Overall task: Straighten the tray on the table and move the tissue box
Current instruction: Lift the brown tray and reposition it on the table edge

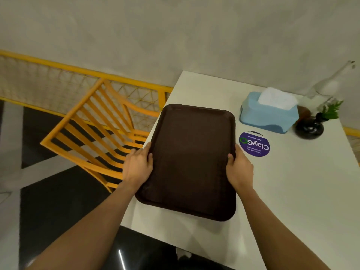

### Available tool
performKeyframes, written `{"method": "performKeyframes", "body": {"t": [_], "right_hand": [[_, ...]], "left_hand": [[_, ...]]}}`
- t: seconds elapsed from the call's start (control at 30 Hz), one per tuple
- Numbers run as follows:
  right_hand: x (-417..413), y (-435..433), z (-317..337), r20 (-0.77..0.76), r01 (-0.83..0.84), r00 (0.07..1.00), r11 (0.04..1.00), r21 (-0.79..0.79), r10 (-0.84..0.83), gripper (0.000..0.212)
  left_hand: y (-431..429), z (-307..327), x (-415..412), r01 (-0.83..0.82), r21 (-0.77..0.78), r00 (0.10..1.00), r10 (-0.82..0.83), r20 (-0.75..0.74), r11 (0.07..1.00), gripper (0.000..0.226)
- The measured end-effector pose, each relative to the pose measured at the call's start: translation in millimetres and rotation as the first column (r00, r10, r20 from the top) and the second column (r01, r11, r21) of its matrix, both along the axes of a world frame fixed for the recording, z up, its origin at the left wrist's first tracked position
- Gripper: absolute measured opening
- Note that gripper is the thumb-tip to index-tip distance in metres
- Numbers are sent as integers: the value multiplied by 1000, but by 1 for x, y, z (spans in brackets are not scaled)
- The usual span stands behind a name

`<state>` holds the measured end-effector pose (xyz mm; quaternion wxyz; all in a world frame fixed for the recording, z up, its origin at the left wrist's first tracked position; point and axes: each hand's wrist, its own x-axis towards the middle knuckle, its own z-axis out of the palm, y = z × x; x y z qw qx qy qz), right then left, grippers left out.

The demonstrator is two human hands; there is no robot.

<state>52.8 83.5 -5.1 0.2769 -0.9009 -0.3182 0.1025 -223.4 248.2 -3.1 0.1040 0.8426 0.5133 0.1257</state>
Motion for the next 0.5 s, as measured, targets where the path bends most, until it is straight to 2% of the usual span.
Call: {"method": "performKeyframes", "body": {"t": [0.27, 0.5], "right_hand": [[-20, 15, -8, 63, 33, 998, 998, -53, -30, 47], [-40, 12, -9, 141, 73, 988, 992, -105, -58, 45]], "left_hand": [[26, -6, -16, 38, -38, 999, -38, -9, 999, 52], [33, -16, -31, 116, -10, 993, -116, -25, 993, 56]]}}
